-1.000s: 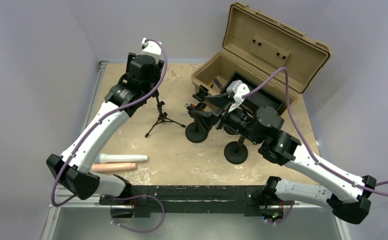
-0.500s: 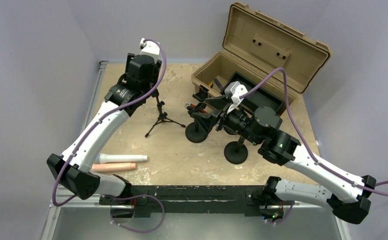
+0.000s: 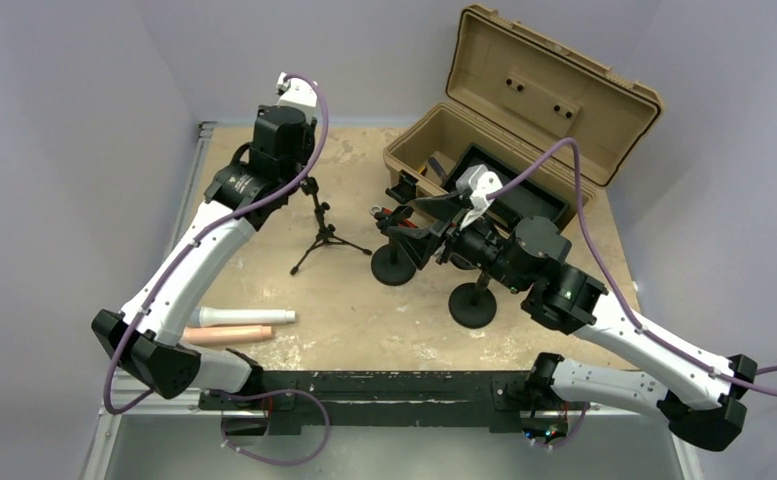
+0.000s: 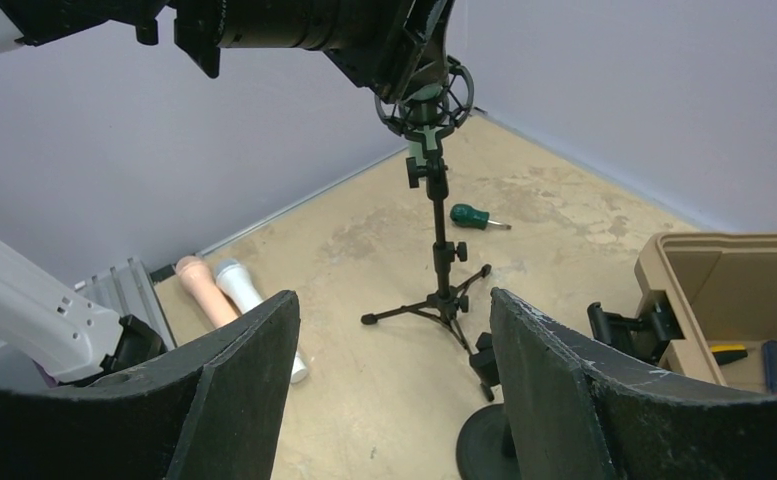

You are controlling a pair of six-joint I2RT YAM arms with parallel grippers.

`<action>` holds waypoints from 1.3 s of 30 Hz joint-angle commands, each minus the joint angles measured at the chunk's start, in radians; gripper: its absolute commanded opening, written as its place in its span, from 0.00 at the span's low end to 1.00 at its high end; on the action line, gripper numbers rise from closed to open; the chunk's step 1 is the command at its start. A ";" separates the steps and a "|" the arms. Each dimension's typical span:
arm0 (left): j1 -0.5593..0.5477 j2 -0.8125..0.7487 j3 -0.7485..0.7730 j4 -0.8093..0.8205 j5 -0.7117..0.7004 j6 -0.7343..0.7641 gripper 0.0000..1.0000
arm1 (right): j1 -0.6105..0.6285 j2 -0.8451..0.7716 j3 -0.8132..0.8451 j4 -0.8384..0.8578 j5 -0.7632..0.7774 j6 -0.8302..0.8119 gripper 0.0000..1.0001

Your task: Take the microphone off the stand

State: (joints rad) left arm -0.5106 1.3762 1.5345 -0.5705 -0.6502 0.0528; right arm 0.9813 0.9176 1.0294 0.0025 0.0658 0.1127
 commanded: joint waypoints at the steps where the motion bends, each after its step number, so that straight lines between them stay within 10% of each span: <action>1: 0.002 -0.034 0.107 -0.043 0.047 -0.023 0.10 | 0.002 -0.020 -0.004 0.019 0.028 0.013 0.68; 27: 0.002 -0.221 0.573 -0.345 0.391 -0.240 0.00 | 0.002 0.004 -0.020 0.046 0.005 0.024 0.68; 39: 0.002 -0.416 0.296 -0.342 -0.183 -0.176 0.00 | 0.002 0.010 -0.033 0.055 -0.006 0.022 0.68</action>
State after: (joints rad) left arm -0.5110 1.0130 1.9491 -0.9352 -0.5320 -0.1604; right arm 0.9813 0.9295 1.0046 0.0162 0.0616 0.1246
